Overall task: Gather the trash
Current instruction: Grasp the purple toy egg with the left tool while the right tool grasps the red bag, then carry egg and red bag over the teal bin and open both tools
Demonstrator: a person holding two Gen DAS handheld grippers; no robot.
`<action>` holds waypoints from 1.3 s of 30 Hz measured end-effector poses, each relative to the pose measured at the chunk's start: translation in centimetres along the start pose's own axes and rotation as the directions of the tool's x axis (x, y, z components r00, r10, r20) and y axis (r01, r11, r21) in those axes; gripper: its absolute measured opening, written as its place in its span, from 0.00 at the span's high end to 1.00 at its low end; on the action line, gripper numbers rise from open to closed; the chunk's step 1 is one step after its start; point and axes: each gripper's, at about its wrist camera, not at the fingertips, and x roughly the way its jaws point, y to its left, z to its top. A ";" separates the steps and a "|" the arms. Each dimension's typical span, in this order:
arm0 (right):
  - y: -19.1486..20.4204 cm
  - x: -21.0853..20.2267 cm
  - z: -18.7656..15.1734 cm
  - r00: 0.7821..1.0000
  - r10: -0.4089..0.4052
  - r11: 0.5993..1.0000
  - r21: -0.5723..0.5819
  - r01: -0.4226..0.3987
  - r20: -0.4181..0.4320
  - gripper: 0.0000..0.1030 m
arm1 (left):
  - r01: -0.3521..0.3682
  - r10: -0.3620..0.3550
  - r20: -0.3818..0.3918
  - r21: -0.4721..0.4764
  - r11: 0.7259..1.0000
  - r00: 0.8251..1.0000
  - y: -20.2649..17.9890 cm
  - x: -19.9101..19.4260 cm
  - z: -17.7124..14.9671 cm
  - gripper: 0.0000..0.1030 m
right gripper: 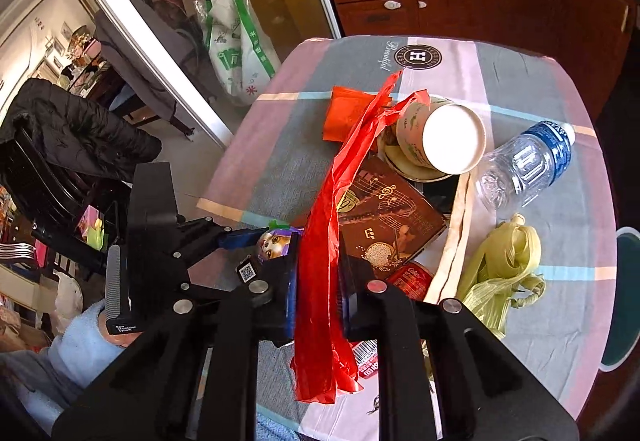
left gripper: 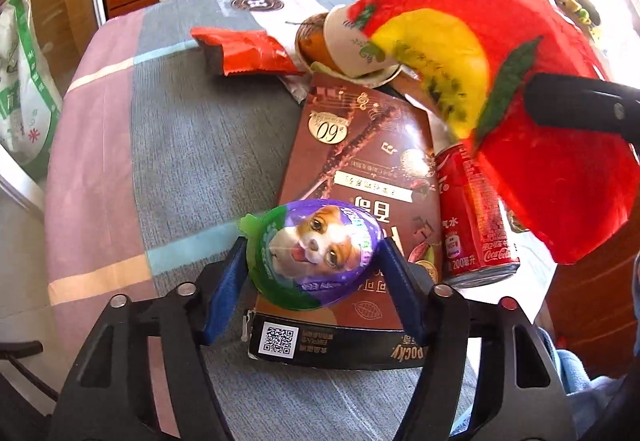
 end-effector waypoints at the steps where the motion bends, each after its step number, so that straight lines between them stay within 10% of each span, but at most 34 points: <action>1: -0.2 -0.2 -0.3 1.000 -0.003 1.000 0.006 0.003 0.002 0.86 | -0.004 0.004 0.003 -0.010 1.000 1.000 0.1 0.1 0.1 0.27; 17: -5.1 -5.3 -3.6 0.994 0.008 0.991 0.129 -0.022 0.112 0.85 | -0.112 0.107 0.126 0.029 0.993 0.986 -3.7 -6.6 1.3 0.36; 24: -11.2 -11.0 -6.2 0.972 -0.064 0.968 0.249 0.006 0.227 0.85 | -0.055 0.028 0.196 0.137 0.989 0.980 -11.3 -8.7 5.0 0.35; 33: -22.6 -17.5 -11.8 0.935 -0.243 0.885 0.454 0.104 0.258 0.85 | 0.057 -0.094 0.095 0.333 0.941 0.991 -26.0 -1.4 9.5 0.34; 39: -29.8 -17.0 -14.4 0.947 -0.266 0.816 0.565 0.121 0.180 0.85 | 0.104 -0.107 -0.017 0.430 0.897 0.994 -34.7 6.2 11.4 0.34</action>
